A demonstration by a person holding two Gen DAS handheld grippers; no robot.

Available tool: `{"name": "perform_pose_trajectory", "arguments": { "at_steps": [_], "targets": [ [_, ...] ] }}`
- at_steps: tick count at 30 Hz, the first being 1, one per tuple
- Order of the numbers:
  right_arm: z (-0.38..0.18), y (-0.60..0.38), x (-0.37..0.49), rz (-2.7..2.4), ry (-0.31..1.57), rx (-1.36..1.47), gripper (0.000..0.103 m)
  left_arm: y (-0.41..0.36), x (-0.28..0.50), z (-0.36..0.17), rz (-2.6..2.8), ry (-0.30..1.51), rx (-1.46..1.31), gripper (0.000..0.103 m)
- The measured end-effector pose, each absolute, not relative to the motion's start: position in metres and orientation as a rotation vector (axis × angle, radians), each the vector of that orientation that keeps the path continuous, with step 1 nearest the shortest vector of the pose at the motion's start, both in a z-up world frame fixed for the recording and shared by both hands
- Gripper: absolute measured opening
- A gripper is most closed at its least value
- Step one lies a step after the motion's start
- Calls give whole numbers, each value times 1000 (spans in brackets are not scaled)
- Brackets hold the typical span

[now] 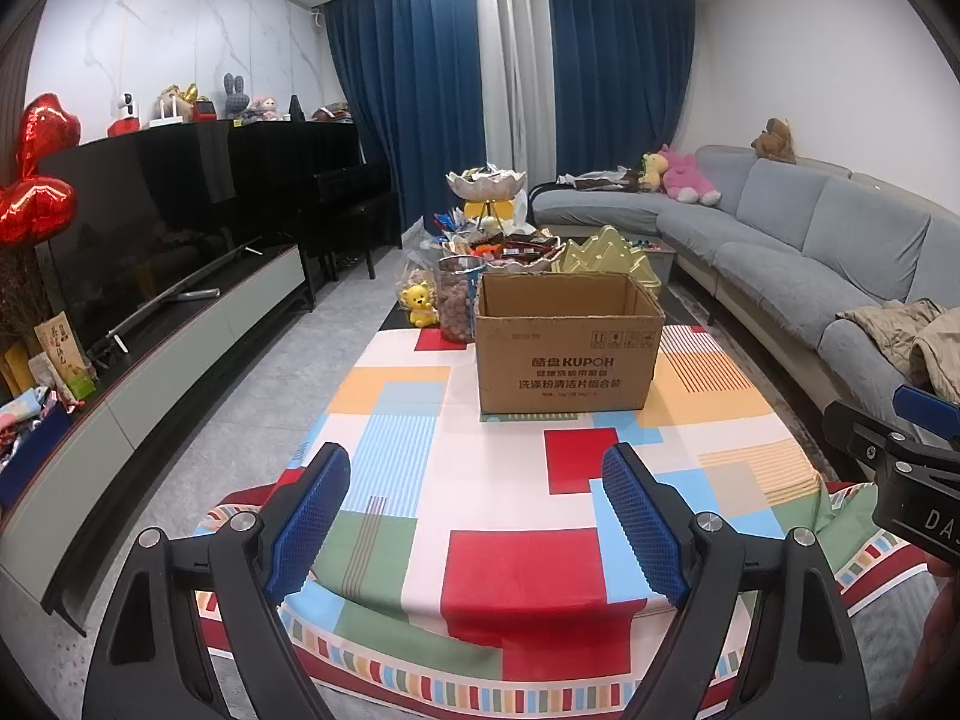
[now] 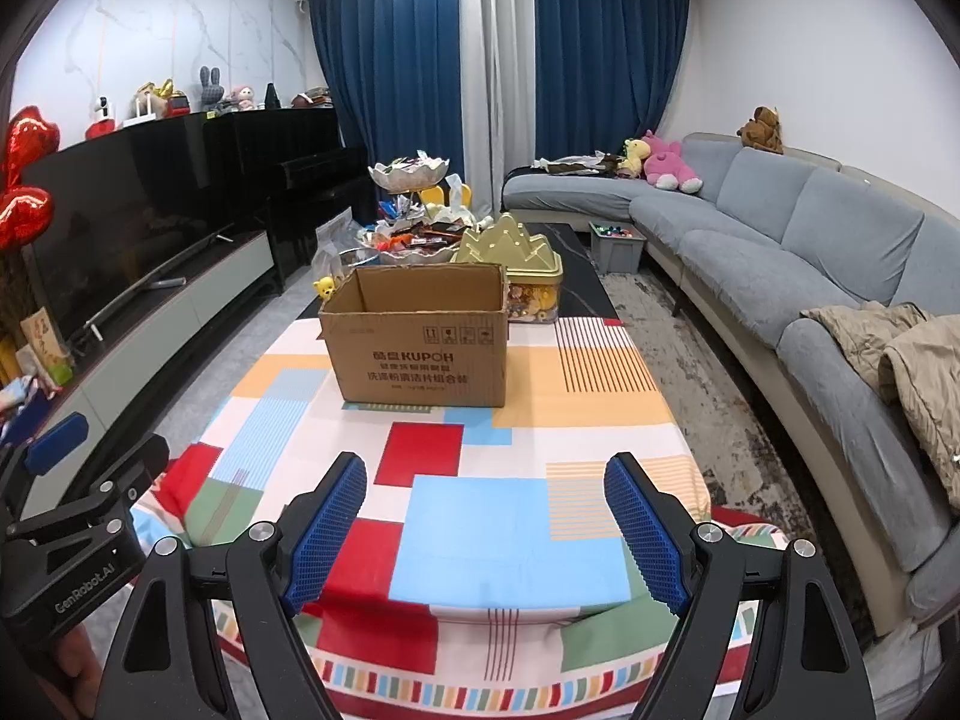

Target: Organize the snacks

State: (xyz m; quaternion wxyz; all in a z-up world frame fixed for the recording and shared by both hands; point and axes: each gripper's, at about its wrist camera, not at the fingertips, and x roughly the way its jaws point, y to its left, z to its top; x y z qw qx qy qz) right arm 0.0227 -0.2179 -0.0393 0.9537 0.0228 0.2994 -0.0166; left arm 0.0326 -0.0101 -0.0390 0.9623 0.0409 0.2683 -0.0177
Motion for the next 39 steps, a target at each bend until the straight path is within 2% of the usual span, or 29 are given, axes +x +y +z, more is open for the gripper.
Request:
{"name": "perform_pose_trajectory", "arguments": {
  "at_steps": [39],
  "targets": [
    [-38,-220,23,-34,609,49,83,-12,32,-40,-43,545,87,90]
  ]
}}
